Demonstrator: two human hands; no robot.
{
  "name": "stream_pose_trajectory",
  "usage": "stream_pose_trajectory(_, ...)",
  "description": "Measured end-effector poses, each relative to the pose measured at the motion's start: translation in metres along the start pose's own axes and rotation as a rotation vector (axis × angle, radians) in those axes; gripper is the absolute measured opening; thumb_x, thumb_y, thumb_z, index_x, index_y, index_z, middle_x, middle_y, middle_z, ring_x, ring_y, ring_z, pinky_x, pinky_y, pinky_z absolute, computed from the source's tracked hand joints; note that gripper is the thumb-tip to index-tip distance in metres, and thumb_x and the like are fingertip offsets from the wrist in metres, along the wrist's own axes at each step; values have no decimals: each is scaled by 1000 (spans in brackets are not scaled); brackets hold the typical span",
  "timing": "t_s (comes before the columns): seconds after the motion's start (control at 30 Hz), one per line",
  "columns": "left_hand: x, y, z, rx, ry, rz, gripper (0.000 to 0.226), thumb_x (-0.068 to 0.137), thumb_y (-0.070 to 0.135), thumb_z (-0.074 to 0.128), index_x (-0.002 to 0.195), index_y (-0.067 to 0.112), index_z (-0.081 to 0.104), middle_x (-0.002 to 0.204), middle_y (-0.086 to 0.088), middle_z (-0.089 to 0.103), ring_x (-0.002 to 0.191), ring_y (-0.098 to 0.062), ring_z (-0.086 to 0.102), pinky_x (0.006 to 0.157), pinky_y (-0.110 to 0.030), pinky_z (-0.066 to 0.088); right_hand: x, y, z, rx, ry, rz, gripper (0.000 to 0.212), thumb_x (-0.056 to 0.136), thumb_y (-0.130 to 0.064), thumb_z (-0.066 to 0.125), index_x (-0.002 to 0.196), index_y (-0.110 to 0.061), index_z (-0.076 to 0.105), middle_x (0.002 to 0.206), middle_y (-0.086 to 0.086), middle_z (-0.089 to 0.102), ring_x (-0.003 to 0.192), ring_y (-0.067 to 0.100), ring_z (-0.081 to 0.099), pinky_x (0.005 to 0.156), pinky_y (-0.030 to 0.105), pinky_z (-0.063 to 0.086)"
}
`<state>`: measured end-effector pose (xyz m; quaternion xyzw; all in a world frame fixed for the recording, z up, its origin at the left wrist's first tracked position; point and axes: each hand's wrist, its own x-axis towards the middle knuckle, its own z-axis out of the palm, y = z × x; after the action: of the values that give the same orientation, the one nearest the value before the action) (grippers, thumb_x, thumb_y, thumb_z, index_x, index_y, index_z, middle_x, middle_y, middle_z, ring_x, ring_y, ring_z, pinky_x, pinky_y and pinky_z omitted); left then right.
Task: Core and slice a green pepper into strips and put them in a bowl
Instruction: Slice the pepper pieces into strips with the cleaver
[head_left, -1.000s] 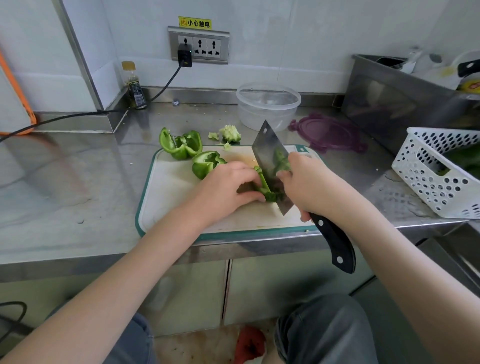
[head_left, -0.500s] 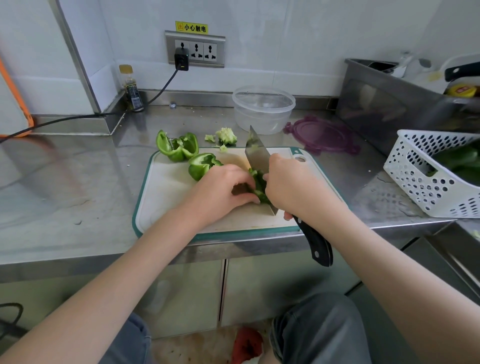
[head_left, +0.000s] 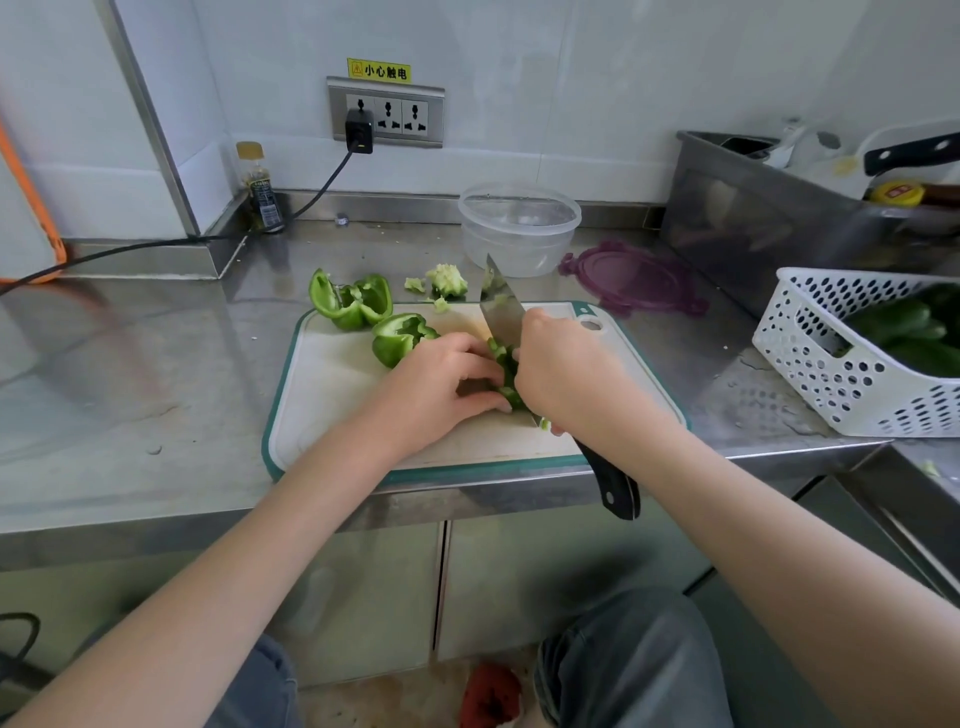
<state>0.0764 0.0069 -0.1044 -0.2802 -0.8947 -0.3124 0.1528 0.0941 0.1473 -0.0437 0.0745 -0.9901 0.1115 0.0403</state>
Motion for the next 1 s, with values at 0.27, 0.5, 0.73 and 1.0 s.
stream_pose_trajectory(0.27, -1, 4, -2, -38, 26, -21, 23, 76, 26, 76, 94, 13, 76, 104, -2, 63, 96, -15, 58, 89, -30, 46, 13, 0, -9, 17, -97, 89, 2, 95, -9, 42, 96, -8, 41, 77, 6, 47, 67, 30, 63, 42, 30, 38)
stream_pose_trajectory(0.5, -5, 0, -8, -85, 57, -57, 20, 74, 24, 77, 89, 12, 77, 102, 0, 63, 94, -14, 59, 90, -33, 47, 19, 30, -28, 53, -62, 166, 8, 97, -17, 39, 98, -9, 41, 74, 6, 49, 36, 18, 58, 33, 26, 41)
stream_pose_trajectory(0.73, -5, 1, -9, 24, 93, -61, 22, 74, 29, 78, 90, 14, 76, 102, 2, 62, 95, -12, 59, 92, -28, 45, 16, 32, -42, 144, -79, 106, 30, 98, -24, 44, 118, -3, 50, 59, 6, 48, 39, 14, 48, 32, 18, 35)
stream_pose_trajectory(1.0, -8, -2, -11, -82, 76, -76, 16, 72, 31, 73, 76, 16, 69, 96, 11, 57, 84, -9, 61, 79, -30, 56, 19, 35, -16, 154, -211, 218, 37, 93, -7, 53, 127, 2, 40, 53, 7, 51, 42, 19, 48, 45, 26, 45)
